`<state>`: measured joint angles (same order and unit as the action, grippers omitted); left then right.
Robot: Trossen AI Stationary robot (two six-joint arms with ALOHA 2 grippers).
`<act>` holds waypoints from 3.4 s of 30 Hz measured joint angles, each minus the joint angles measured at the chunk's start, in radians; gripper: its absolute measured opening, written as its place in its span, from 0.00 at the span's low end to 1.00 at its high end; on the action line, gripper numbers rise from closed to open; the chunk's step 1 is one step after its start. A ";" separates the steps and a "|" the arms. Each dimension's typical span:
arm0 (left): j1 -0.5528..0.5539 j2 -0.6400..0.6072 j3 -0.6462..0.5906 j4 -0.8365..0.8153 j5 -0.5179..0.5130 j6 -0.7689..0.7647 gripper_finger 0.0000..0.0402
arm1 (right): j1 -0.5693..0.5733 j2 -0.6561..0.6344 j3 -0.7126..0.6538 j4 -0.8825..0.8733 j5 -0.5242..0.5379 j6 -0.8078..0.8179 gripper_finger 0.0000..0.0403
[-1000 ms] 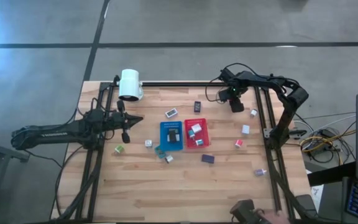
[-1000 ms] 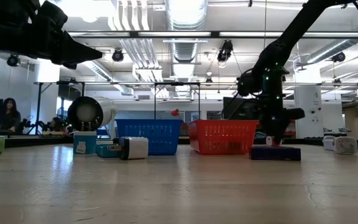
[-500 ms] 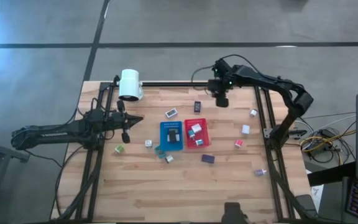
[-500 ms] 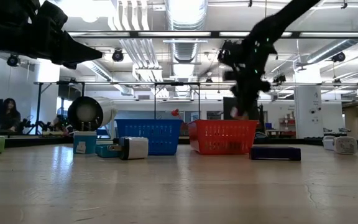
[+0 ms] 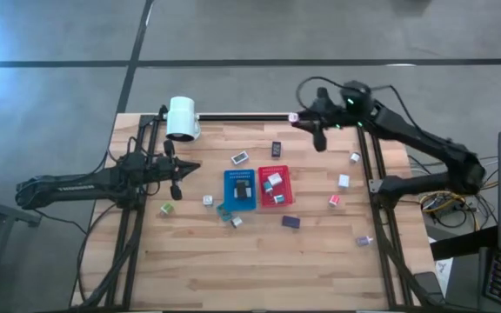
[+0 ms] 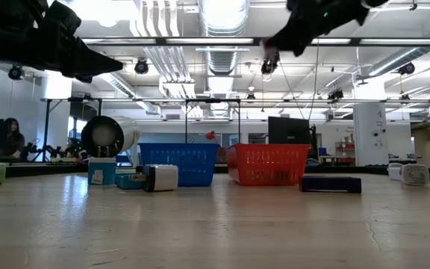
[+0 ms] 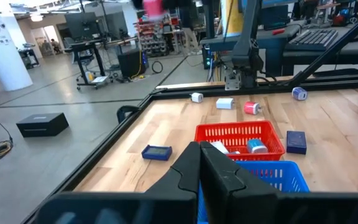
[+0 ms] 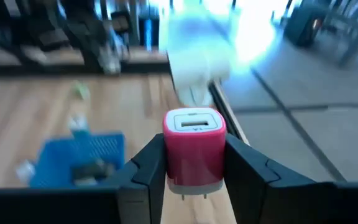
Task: Pick & Place Office items
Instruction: Put the top pink adaptor into the red bin
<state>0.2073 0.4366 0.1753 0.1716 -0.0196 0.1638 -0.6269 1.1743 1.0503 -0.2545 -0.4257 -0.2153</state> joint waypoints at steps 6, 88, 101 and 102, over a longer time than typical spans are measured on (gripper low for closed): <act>0.000 0.000 0.000 0.020 0.000 0.000 0.03 | 0.068 -0.277 -0.274 0.190 0.047 0.136 0.29; 0.000 0.023 0.000 0.171 0.000 0.144 0.02 | 0.278 -0.775 -0.947 0.658 0.316 0.241 0.31; 0.001 0.024 0.000 0.171 0.000 0.148 0.03 | 0.278 -0.678 -0.942 0.715 0.320 0.239 0.30; 0.001 0.024 0.000 0.171 0.000 0.147 0.03 | 0.278 -0.668 -0.941 0.720 0.320 0.239 0.30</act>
<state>0.2081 0.4610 0.1757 0.3428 -0.0200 0.3111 -0.3489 0.5067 0.1089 0.4660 -0.1055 0.0238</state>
